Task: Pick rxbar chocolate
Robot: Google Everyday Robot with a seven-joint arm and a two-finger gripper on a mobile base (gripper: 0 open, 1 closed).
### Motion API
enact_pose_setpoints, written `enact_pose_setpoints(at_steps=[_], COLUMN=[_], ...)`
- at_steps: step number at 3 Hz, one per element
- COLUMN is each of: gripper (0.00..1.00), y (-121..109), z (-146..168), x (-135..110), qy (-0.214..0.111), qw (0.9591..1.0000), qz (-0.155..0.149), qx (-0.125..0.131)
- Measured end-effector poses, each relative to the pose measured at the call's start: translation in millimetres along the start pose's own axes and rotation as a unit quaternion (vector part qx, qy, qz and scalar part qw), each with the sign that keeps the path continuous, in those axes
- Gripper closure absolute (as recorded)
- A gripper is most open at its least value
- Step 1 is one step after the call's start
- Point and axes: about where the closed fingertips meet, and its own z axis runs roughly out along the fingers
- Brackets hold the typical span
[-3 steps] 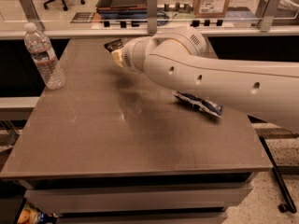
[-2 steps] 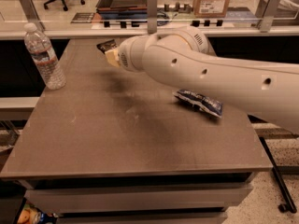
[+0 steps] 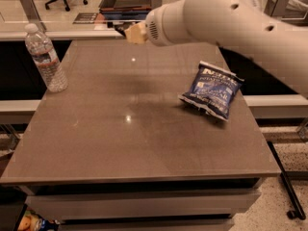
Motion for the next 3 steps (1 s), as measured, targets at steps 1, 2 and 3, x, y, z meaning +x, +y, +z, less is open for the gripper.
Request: enact_pose_setpoints(at_steps=[1, 2, 3], gripper=[1.00, 1.00, 1.00], y=[-25, -40, -40], z=[-27, -39, -42], x=[-19, -31, -34], qy=[0.000, 0.007, 0.007], qw=[0.9991, 0.9977, 0.9974], qz=[-0.043, -0.067, -0.071], qx=[0.007, 0.004, 0.004])
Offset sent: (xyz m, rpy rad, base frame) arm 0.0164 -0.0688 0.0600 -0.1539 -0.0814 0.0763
